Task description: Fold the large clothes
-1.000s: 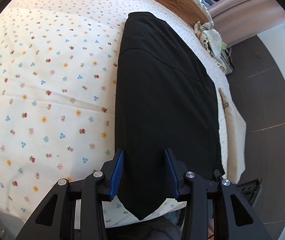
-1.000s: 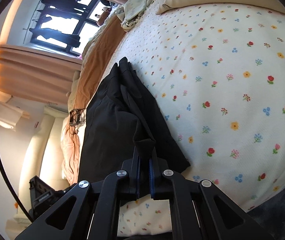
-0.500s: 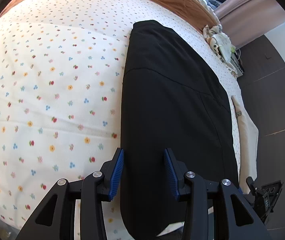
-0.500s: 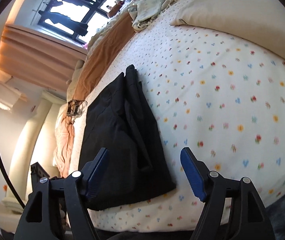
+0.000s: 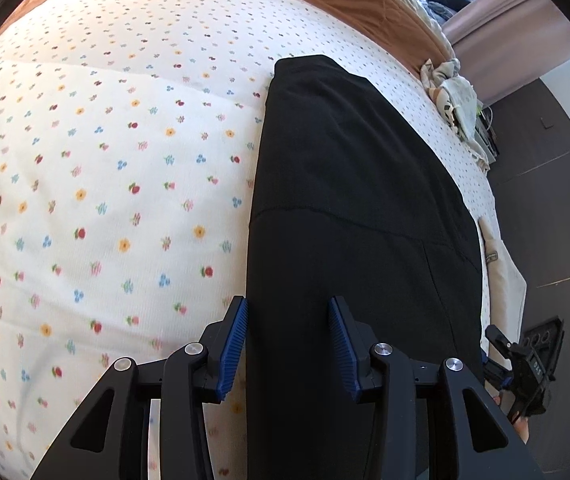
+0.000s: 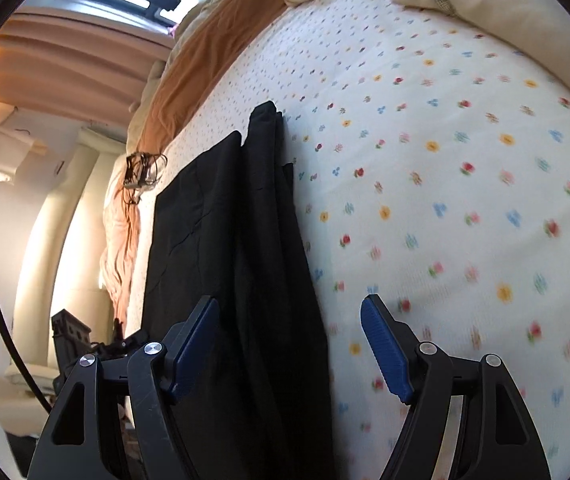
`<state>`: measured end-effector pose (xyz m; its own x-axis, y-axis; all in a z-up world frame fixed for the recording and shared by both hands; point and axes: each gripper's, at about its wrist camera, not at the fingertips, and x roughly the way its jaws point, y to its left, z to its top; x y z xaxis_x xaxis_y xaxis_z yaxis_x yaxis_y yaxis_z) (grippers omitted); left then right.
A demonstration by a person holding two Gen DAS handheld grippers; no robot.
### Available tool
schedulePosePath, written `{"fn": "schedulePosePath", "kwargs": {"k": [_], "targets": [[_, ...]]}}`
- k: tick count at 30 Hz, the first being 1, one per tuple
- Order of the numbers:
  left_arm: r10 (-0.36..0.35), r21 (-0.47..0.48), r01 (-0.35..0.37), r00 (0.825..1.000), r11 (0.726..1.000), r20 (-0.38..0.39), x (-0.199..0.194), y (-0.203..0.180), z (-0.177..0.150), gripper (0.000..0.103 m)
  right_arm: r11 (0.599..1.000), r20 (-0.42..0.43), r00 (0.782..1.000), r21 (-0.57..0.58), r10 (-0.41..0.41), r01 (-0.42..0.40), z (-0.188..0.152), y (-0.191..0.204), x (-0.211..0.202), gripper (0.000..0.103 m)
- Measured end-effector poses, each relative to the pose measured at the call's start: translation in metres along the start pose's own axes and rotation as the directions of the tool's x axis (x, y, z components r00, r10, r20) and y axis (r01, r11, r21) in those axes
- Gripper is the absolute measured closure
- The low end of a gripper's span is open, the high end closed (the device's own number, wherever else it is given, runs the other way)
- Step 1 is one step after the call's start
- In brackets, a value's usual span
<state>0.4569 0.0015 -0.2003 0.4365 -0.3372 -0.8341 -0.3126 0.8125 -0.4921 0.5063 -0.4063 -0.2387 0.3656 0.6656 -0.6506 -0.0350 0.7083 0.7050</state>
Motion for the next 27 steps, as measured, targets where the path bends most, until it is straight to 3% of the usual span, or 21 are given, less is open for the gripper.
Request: {"fn": "schedulePosePath", "kwargs": {"k": [10,21,23,25,27], "targets": [[0.014,0.007,-0.014,1.0,1.0,0.02,0.023,-0.002,0.041,0.057,0.995,-0.114,0.991,-0.055,0.075,-0.081,0.051,0.013,0.053,0.029],[0.03,0.008,-0.03,0.999,1.0,0.024,0.05,-0.009,0.087,0.051,0.994,-0.211,0.976,-0.086,0.049,-0.068,0.08,0.041,0.101,0.034],[0.026,-0.001,-0.026,0.999,1.0,0.024,0.056,-0.009,0.094,0.051,0.995,-0.221,0.974,-0.071,0.048,-0.065,0.083,0.039,0.103,0.042],[0.027,-0.005,-0.027,0.999,1.0,0.03,0.059,-0.009,0.097,0.054,0.996,-0.23,0.972,-0.07,0.04,-0.057,0.08,0.039,0.101,0.068],[0.025,-0.046,-0.023,0.999,0.999,0.038,0.056,-0.007,0.096,0.064,0.994,-0.22,0.975,-0.097,0.032,-0.055,0.077,0.045,0.097,0.079]]}}
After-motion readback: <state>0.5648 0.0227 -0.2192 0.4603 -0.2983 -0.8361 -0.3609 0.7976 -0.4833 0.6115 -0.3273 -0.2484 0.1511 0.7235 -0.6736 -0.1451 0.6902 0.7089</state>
